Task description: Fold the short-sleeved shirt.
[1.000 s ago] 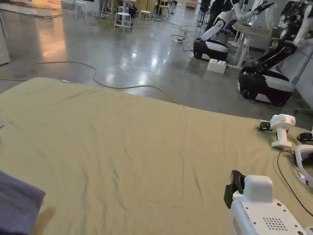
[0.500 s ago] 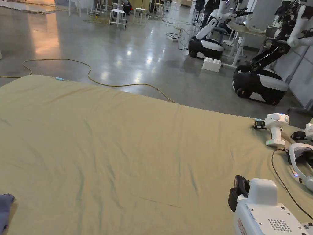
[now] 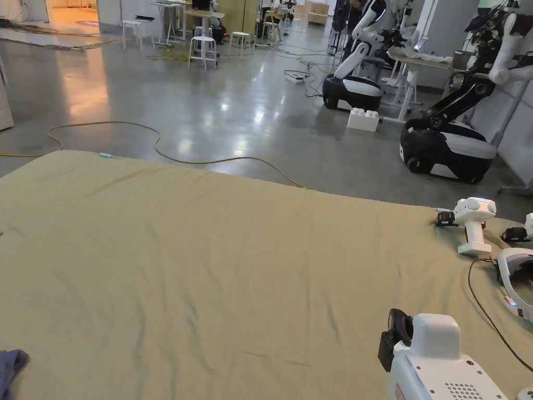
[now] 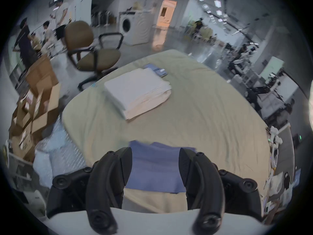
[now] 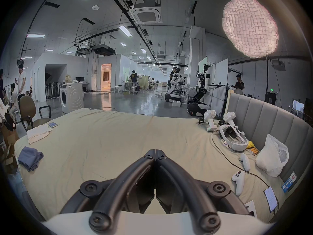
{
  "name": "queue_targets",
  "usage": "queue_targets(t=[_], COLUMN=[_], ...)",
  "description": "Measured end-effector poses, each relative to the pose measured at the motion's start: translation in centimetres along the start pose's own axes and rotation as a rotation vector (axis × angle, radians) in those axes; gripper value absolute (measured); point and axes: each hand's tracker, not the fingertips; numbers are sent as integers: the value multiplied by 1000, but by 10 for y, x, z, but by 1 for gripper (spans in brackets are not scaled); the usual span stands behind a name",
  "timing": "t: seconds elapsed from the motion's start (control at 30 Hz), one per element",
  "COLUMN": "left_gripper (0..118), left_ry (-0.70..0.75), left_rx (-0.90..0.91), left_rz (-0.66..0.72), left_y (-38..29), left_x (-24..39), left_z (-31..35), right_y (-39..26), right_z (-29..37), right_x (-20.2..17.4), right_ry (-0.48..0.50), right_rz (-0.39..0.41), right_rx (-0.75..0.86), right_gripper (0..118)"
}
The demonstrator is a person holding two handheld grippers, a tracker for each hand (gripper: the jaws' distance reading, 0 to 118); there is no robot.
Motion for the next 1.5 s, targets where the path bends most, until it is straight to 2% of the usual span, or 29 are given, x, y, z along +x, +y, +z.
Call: queue_targets(t=[0.23,0.4,0.57,0.7,0.73,0.8,0.87,0.93,1.17,1.5], left_gripper=[63,63,63,60,53,21,17,9,7,7], left_ry=[-218,-223,-368,-335,-363,-374,-329,-357,-344,-346], left_rx=[216,423,475,533,558,574,584,588,658,663], left_rz=[-158,-359,-444,-458,-441,-447,-465,-476,-491,-410], left_y=[-79,-135,-172,-192,-194,-200,-203,-206,-212,-202], left_x=[126,217,306,357,364,377,390,393,393,379], left_z=[25,15,13,21,24,29,32,35,40,41], right_y=[0,2,6,7,7,8,8,5,4,7], right_z=[0,-1,0,-2,-2,0,1,-1,1,4], right_x=[2,3,2,2,2,1,-1,-2,-8,-17], right_ry=[-9,-14,-23,-38,-44,-48,-51,-52,-67,-65], right_rz=[-51,-65,-81,-96,-104,-114,-116,-112,-106,-63], right_rx=[-5,1,15,28,31,40,45,52,68,73], right_gripper=[0,0,0,0,0,0,0,0,0,0])
